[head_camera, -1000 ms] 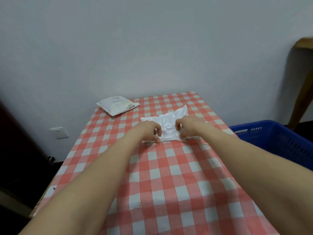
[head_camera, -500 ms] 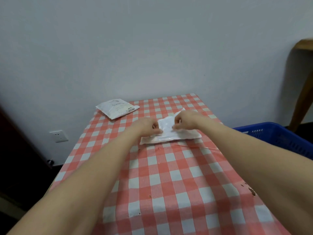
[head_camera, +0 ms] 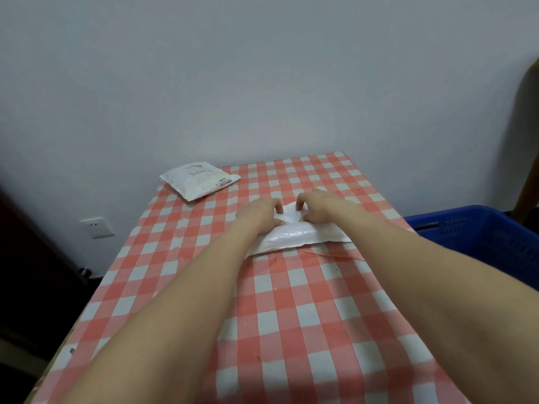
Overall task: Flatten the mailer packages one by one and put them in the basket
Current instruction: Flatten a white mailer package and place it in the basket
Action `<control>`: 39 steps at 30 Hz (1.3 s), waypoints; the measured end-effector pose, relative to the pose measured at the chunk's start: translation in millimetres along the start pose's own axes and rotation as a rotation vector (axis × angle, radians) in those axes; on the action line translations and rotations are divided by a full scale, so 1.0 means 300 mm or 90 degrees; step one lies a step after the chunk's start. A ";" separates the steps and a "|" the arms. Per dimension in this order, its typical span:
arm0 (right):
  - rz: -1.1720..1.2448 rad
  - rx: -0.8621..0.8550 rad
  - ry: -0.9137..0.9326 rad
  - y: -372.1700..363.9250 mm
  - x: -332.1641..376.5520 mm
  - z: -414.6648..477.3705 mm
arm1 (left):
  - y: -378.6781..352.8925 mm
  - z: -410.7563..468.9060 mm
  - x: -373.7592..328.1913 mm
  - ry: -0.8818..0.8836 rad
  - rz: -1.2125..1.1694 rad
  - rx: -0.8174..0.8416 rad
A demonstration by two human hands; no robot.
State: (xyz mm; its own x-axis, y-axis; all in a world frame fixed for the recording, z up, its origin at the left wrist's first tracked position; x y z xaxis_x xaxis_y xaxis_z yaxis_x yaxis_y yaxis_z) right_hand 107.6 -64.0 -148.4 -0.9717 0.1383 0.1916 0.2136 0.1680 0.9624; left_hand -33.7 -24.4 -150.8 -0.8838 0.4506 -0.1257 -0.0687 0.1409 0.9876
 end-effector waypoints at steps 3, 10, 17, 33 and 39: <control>-0.009 0.006 0.007 -0.008 -0.004 0.020 | -0.010 0.018 -0.002 -0.003 0.004 -0.016; -0.067 -0.013 0.003 -0.020 0.016 0.027 | -0.036 0.040 -0.017 -0.001 0.029 -0.048; 0.164 -0.082 -0.003 0.002 -0.020 -0.004 | -0.013 -0.010 0.021 0.025 -0.120 -0.082; 0.498 -0.177 -0.190 -0.052 -0.161 -0.003 | 0.000 0.023 0.172 0.229 -0.338 -0.140; 0.447 -0.229 -0.241 -0.046 -0.163 0.030 | 0.030 0.055 0.181 0.256 -0.348 -0.207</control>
State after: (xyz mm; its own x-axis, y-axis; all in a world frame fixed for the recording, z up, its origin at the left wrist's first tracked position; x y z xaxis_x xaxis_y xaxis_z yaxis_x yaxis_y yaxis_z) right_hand 153.1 -64.3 -172.7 -0.5141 0.4202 0.7477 0.6435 -0.3873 0.6602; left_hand -74.5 16.0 -150.2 -0.7809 0.0250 -0.6242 -0.6247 -0.0434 0.7797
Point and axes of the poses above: each hand's wrist, its own z-axis towards the middle knuckle, its own y-axis out of the back of the hand, x = y × z, the point moved 2 cm from there along z, towards the middle knuckle, and after that the axes turned 2 degrees about y, right-handed, at the moved point
